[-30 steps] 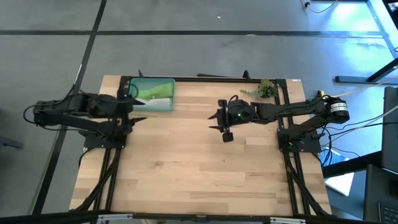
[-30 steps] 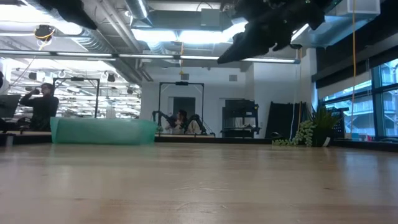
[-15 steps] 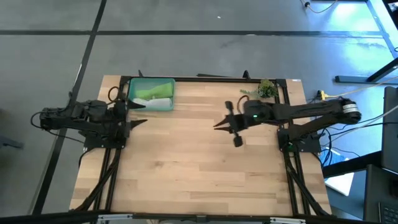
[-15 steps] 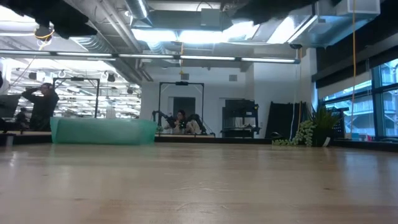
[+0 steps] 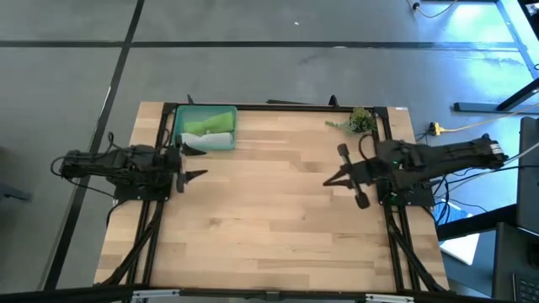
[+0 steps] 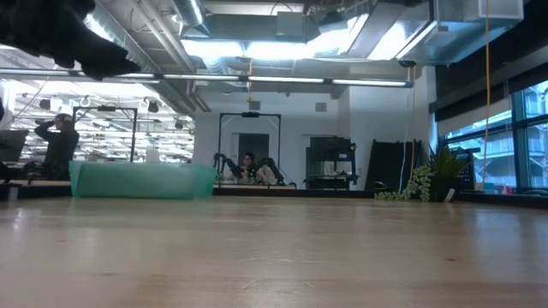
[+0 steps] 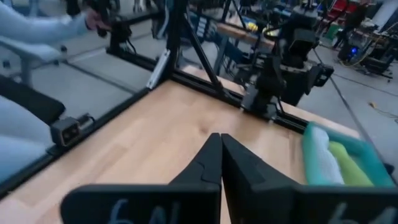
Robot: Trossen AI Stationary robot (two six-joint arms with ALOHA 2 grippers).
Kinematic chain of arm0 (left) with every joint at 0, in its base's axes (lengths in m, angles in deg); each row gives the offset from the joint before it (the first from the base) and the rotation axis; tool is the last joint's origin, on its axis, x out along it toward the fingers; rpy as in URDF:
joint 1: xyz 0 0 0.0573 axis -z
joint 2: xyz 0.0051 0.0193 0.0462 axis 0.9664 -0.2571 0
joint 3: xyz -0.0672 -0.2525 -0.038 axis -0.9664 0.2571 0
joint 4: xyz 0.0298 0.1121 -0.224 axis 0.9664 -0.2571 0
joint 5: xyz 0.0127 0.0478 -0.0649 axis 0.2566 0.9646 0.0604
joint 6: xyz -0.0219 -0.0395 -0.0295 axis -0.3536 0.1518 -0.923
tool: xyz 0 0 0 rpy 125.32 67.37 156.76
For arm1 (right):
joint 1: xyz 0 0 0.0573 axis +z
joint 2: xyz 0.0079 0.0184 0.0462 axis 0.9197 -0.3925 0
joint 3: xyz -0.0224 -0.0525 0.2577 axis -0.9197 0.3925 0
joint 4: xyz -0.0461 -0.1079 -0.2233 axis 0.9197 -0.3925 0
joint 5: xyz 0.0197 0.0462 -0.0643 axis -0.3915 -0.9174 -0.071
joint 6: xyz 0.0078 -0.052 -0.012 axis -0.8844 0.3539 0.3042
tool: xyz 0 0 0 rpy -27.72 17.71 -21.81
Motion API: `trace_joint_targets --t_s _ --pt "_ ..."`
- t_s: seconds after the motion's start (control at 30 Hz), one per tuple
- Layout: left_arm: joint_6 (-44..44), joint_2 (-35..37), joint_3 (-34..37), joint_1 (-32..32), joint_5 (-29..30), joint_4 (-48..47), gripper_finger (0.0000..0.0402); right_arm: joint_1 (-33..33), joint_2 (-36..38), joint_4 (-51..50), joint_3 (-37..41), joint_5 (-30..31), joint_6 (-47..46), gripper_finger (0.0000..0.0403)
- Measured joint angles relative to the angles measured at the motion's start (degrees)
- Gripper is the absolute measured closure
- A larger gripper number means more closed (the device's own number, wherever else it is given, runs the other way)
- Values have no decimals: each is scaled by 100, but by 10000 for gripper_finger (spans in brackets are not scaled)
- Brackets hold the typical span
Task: Roll microfiber towels into tight, uniform cylinder then place into a basket
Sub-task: Return to Home Position
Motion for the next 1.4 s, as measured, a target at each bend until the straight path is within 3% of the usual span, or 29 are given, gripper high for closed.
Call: trace_joint_targets --t_s 0.23,0.5,0.83,1.4 --pt "-39 78 102 0 -47 25 113 190 1288 826 1281 21 -467 400" --pt "125 128 220 0 -52 45 113 182 2443 1539 2769 466 -920 400" --pt "117 635 1392 0 -74 1367 113 182 3120 2330 4093 455 -1079 400" --pt "260 733 1438 0 -209 1498 113 182 3151 2088 4097 299 -1045 377"
